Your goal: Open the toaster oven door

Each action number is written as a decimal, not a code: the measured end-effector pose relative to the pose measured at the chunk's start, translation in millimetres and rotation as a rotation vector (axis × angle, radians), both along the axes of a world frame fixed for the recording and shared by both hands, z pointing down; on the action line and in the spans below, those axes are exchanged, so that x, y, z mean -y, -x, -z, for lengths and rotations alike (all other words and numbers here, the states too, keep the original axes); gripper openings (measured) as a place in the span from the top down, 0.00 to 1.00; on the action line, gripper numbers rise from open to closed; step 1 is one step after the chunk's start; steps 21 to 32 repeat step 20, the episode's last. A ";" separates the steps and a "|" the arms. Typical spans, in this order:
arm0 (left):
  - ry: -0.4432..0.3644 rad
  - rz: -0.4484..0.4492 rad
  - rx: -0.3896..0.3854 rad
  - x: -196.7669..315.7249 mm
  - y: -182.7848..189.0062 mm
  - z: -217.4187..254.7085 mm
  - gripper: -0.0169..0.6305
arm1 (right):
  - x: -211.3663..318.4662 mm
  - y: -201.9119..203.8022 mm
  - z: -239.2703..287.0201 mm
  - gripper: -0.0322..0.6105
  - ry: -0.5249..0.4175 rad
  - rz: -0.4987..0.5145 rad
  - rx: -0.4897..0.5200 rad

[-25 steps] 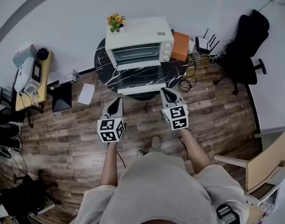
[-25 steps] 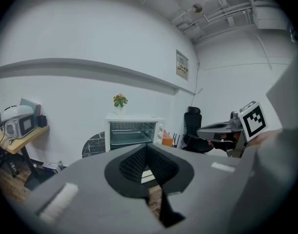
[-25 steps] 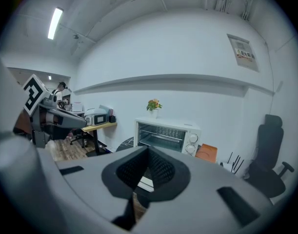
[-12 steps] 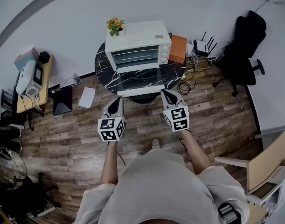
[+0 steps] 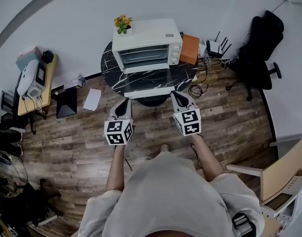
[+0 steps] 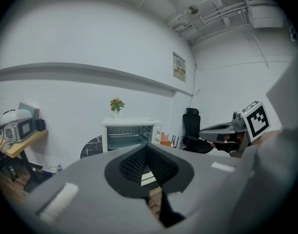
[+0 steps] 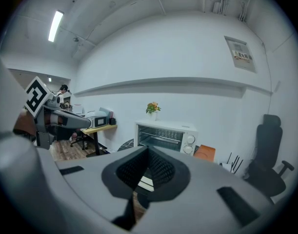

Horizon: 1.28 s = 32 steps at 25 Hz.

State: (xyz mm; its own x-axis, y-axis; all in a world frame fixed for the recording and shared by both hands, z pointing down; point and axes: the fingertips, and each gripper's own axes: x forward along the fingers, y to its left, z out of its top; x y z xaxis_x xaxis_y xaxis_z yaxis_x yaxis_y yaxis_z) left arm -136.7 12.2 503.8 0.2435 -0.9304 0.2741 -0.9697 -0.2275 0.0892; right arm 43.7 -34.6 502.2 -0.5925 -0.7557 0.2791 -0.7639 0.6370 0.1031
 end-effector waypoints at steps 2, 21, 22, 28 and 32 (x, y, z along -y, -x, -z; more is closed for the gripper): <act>0.001 0.000 0.001 -0.1 -0.5 -0.2 0.96 | 0.3 -0.1 0.4 0.93 0.000 0.000 0.001; 0.001 0.001 -0.001 2.4 3.8 -0.2 0.96 | 4.0 7.5 -1.4 0.93 0.009 0.000 0.004; 0.001 0.001 -0.001 2.4 3.8 -0.2 0.96 | 4.0 7.5 -1.4 0.93 0.009 0.000 0.004; 0.001 0.001 -0.001 2.4 3.8 -0.2 0.96 | 4.0 7.5 -1.4 0.93 0.009 0.000 0.004; 0.001 0.001 -0.001 2.4 3.8 -0.2 0.96 | 4.0 7.5 -1.4 0.93 0.009 0.000 0.004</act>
